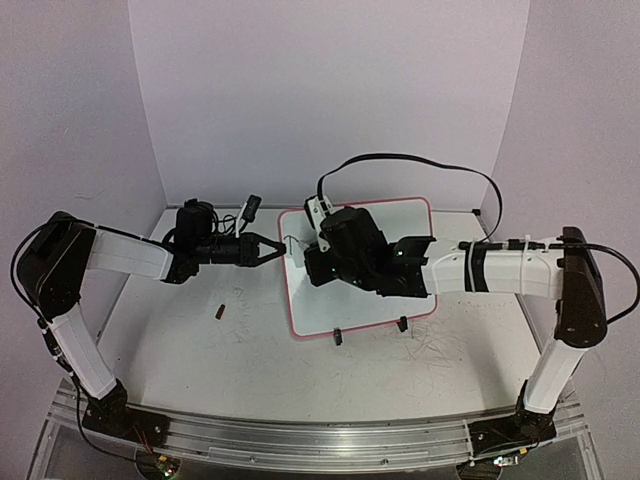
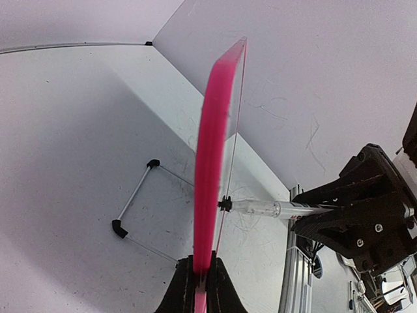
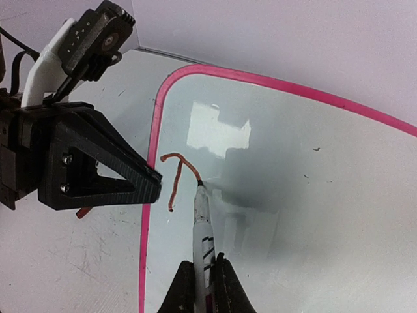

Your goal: Write a sentence on the whiteboard

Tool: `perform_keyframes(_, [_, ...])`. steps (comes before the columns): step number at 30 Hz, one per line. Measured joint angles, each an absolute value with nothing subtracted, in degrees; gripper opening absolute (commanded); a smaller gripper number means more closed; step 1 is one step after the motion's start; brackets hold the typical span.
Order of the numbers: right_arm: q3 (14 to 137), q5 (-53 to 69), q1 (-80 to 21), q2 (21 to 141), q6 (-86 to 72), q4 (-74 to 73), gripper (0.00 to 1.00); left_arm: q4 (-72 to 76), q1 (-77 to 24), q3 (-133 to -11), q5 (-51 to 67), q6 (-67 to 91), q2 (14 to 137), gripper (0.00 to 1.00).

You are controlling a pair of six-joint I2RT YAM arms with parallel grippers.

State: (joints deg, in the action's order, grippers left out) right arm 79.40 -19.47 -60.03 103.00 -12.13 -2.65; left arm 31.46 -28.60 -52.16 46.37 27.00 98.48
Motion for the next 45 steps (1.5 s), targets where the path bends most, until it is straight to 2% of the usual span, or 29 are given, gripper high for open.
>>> perform_keyframes(45, [78.7,-15.7,-62.4,104.5,-14.2,-3.9,0.0,31.4,-28.7,-52.2,46.4,27.0,98.3,0.0])
